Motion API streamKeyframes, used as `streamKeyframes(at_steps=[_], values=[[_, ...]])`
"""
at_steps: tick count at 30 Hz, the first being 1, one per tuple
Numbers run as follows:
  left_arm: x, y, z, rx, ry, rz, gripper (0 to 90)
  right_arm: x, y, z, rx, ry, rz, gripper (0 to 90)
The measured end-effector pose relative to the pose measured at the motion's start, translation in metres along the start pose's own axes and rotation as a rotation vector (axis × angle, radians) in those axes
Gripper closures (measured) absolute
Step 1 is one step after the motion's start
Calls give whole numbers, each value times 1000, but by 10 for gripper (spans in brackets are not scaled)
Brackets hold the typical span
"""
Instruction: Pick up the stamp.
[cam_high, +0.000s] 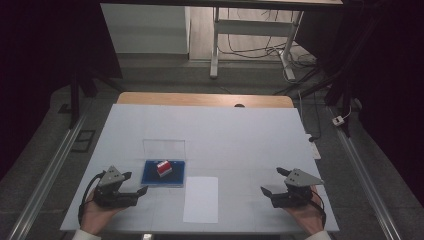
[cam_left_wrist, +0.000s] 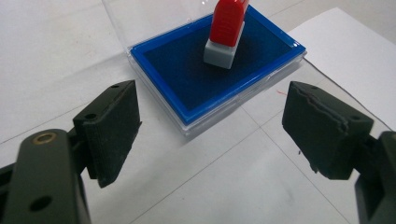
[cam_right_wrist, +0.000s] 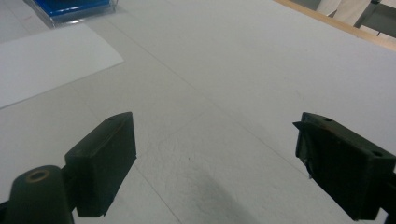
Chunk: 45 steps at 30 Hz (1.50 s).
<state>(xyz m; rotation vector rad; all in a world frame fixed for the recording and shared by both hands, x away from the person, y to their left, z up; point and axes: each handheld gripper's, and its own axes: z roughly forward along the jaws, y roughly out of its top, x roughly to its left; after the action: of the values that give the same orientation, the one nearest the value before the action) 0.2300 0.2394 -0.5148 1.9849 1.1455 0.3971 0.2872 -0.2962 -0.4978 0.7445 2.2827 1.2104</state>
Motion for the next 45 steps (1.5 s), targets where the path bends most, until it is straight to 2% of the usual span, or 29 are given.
streamKeyframes(at_steps=[3,4,12,18,26,28,32,33,37,45], values=[[1,-1,-1,-2,3,-6,192,-1,2,-1,7,1,5,142],[1,-1,-1,-3,2,-8,192,0,2,-1,12,-13,4,144],[2,-2,-4,-8,4,-13,192,-1,1,-2,9,9,16,179],[2,0,-3,-2,7,-11,192,-2,-1,-1,9,13,30,193],[-1,3,-5,-1,16,6,195,-2,-1,-1,0,13,20,207],[-1,4,-6,-1,17,10,196,-1,-1,0,22,9,24,209],[-1,7,-10,-6,17,21,201,-1,-1,2,21,25,25,215],[-1,8,-11,-7,20,21,203,0,-1,2,28,17,20,215],[1,13,-15,-15,21,15,204,0,-2,4,26,32,21,216],[1,19,-16,-11,20,25,204,0,-2,4,28,33,22,219]])
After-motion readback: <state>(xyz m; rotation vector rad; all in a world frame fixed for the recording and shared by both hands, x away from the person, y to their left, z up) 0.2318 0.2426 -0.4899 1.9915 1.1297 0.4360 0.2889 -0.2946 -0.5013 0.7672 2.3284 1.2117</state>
